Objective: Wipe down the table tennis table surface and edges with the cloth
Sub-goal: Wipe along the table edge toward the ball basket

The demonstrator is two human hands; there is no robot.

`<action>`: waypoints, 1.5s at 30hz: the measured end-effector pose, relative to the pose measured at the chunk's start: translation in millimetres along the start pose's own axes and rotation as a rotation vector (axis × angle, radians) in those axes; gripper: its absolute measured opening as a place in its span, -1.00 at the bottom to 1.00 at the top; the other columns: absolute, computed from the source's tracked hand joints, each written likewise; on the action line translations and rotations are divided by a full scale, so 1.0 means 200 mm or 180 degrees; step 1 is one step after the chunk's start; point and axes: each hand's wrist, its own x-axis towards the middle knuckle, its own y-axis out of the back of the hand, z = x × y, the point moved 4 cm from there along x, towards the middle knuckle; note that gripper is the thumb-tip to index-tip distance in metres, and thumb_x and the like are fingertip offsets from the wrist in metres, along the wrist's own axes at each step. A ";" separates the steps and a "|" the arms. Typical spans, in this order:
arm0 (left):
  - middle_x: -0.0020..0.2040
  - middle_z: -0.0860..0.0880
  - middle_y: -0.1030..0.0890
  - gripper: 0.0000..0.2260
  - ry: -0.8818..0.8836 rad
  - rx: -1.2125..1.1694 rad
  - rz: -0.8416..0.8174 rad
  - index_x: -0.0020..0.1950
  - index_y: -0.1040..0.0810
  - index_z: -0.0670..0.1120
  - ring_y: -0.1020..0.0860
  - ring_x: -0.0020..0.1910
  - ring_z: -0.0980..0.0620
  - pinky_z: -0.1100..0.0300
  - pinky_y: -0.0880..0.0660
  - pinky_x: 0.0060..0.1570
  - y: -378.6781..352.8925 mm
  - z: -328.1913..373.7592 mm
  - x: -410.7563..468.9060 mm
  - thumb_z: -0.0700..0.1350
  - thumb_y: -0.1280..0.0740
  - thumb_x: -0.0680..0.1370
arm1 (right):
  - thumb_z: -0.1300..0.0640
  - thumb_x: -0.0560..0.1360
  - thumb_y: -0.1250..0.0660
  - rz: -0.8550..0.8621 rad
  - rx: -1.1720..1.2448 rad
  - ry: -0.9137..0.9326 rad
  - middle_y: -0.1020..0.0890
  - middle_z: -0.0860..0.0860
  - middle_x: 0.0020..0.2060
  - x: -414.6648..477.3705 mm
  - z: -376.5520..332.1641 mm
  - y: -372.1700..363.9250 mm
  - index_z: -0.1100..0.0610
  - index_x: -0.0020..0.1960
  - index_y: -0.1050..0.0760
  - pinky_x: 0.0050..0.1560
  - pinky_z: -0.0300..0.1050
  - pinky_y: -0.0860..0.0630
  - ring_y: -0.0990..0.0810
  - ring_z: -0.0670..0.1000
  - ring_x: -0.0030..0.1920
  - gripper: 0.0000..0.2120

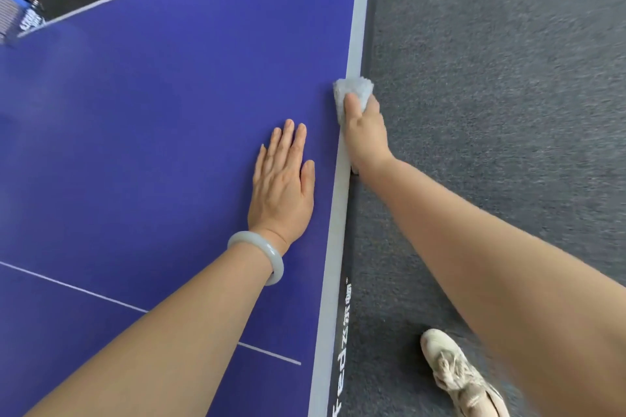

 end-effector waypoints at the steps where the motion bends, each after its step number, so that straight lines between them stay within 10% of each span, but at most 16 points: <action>1: 0.62 0.05 0.05 -0.51 -0.0002 -0.0011 0.0004 0.62 0.03 -0.02 0.12 0.59 0.11 0.05 0.11 0.56 0.00 0.00 0.00 -0.03 0.05 0.69 | -0.09 0.66 -0.07 0.0024 0.0022 0.0007 -0.41 0.15 0.36 0.08 -0.04 0.00 0.11 0.51 -0.22 0.17 -0.06 -0.31 -0.43 0.15 0.26 -0.51; 5: 0.62 0.04 0.00 -0.51 0.0027 -0.0038 0.0046 0.62 -0.03 -0.02 0.08 0.59 0.10 0.04 0.07 0.56 0.00 -0.01 0.00 -0.03 0.01 0.68 | -0.16 0.65 -0.05 0.0114 -0.0046 -0.0067 -0.43 0.09 0.33 0.06 -0.01 -0.01 0.11 0.51 -0.24 0.29 -0.01 -0.33 -0.44 0.14 0.31 -0.47; 12: 0.62 0.04 -0.02 -0.53 0.0074 -0.0054 0.0053 0.62 -0.05 -0.02 0.07 0.59 0.10 0.03 0.05 0.56 0.01 -0.01 0.01 -0.06 0.00 0.69 | -0.22 0.59 -0.05 -0.0019 -0.0166 0.0236 -0.31 -0.04 0.44 -0.63 0.26 -0.01 -0.01 0.60 -0.05 0.23 -0.48 -0.13 -0.25 -0.22 0.38 -0.36; 16: 0.62 0.05 -0.01 -0.50 0.0064 -0.0033 -0.0002 0.62 -0.06 -0.03 0.07 0.59 0.12 0.04 0.05 0.56 0.01 -0.01 0.01 0.01 0.08 0.66 | -0.34 0.51 0.01 -0.0226 -0.0192 0.0156 -0.32 -0.04 0.41 -0.78 0.30 0.00 -0.04 0.60 -0.02 0.41 -0.24 -0.21 -0.24 -0.19 0.40 -0.26; 28: 0.62 0.03 -0.06 -0.50 0.0081 0.0112 -0.0129 0.61 -0.08 -0.05 0.01 0.59 0.07 0.02 -0.01 0.55 0.01 0.00 0.01 0.03 0.10 0.67 | -0.21 0.64 -0.05 0.0008 -0.0268 -0.0300 -0.26 0.12 0.46 0.38 -0.18 -0.01 0.08 0.55 -0.12 0.44 0.15 -0.20 -0.31 0.16 0.44 -0.41; 36: 0.31 -0.01 -0.46 -0.64 0.0202 -0.0150 0.0206 0.31 -0.50 -0.10 -0.42 0.27 -0.05 0.06 -0.29 0.31 0.12 0.02 0.38 -0.06 -0.05 0.63 | -0.15 0.61 -0.11 -0.0018 -0.0518 -0.0073 -0.25 0.15 0.47 0.37 -0.18 0.00 0.13 0.56 -0.09 0.34 -0.04 -0.24 -0.28 0.15 0.43 -0.38; 45: 0.62 0.09 0.02 -0.55 0.0653 0.0017 -0.0029 0.61 -0.03 0.10 0.08 0.60 0.04 0.01 0.10 0.55 0.02 0.18 1.40 0.00 0.07 0.70 | -0.24 0.57 -0.15 -0.0559 -0.0189 -0.0263 -0.25 0.11 0.43 0.55 -0.26 0.03 0.08 0.56 -0.06 0.42 0.08 -0.31 -0.35 0.12 0.40 -0.30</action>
